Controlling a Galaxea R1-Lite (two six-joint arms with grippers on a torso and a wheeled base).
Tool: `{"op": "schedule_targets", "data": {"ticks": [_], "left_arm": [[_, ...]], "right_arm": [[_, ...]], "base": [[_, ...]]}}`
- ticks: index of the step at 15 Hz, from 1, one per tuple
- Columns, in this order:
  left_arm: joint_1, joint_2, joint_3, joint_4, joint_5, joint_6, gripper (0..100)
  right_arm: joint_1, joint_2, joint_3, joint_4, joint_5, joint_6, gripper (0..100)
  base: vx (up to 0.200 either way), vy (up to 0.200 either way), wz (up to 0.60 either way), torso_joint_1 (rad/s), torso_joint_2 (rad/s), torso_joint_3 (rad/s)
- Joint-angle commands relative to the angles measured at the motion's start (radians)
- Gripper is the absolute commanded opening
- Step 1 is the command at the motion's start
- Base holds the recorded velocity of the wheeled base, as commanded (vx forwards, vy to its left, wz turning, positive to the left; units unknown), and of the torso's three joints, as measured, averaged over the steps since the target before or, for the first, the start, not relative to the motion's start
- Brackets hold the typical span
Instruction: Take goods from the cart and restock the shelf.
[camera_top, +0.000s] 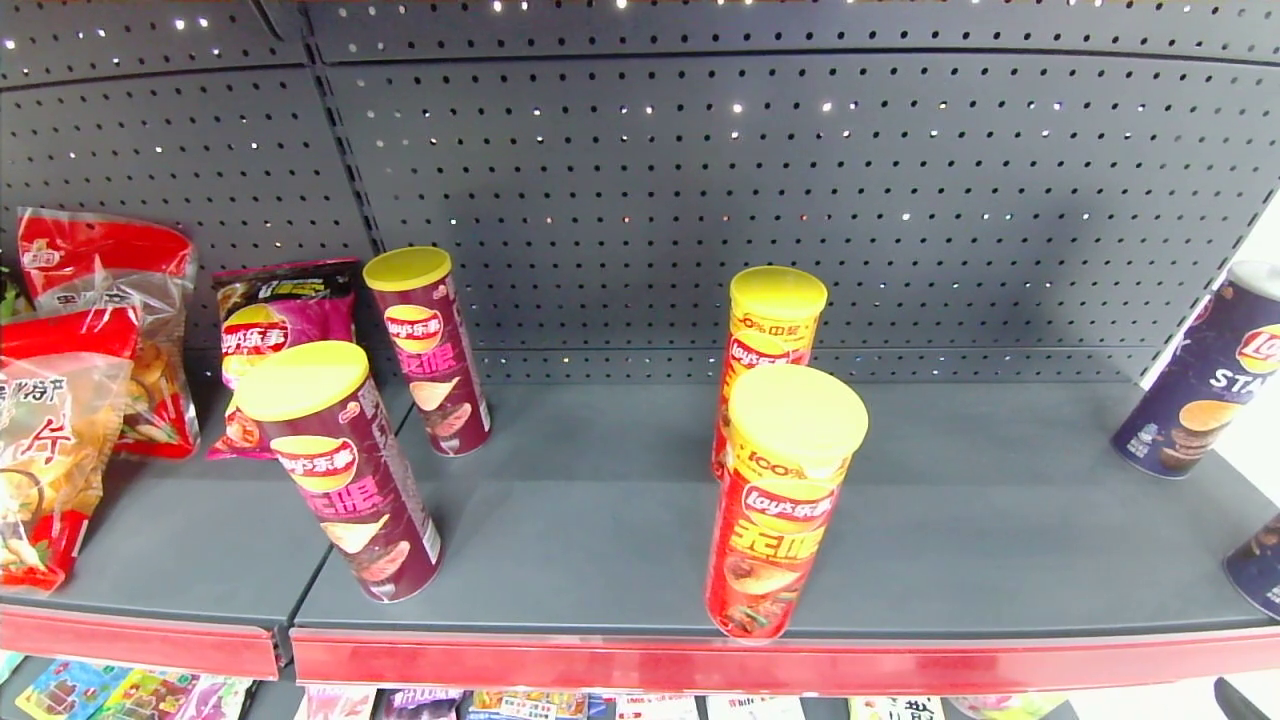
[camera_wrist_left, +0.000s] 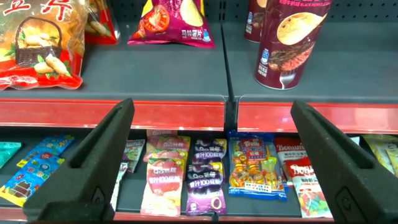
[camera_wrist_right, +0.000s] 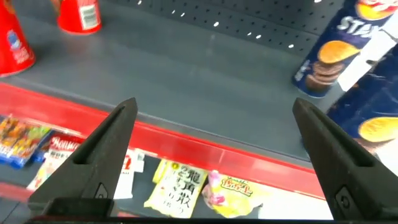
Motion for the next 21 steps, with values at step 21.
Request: {"op": "schedule_targets", "data": {"ticks": [21], "left_arm": [[0.0,0.001,0.0,0.0,0.0,0.0,100]], "right_arm": [[-0.299,-0.294,0.0,0.342,0.187,0.216,100]], "base": [[0.0,0.0,0.0,0.0,0.0,0.0]]}}
